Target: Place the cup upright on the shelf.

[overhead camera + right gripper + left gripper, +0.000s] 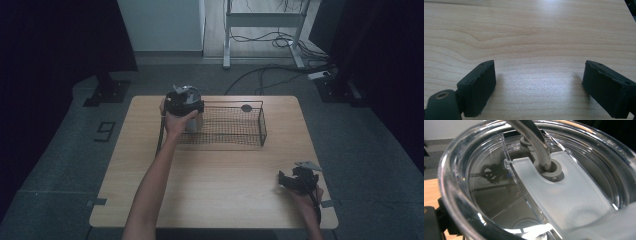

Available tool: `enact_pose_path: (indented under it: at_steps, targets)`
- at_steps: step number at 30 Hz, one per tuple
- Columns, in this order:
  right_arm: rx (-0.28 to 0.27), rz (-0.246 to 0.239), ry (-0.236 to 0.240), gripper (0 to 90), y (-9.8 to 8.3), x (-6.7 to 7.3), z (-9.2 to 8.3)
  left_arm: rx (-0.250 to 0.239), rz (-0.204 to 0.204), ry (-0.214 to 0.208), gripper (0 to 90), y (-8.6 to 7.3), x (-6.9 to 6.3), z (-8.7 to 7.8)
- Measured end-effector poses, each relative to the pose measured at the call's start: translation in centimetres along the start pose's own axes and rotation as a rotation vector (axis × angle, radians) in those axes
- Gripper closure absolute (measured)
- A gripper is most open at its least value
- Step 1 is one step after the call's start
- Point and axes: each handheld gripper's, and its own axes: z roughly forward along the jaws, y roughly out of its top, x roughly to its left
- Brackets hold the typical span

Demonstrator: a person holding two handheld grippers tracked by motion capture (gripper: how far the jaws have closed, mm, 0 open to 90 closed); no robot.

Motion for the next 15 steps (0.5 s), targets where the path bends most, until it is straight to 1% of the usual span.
enact_pose_path:
  at_steps: [4,8,15]
  targets:
    - [0.000,0.000,0.001,11.3,0.0,0.0,0.0,0.015,-0.012,0.018,3.2,-0.8,0.3,0.7]
    - [0.000,0.000,0.000,11.3,0.0,0.0,0.0,0.031,-0.013,0.026,3.2,-1.4,0.7,1.2]
    - [-0.001,0.000,-0.002,11.7,0.0,0.0,0.0,0.036,-0.037,0.050,3.2,-2.3,1.1,2.0]
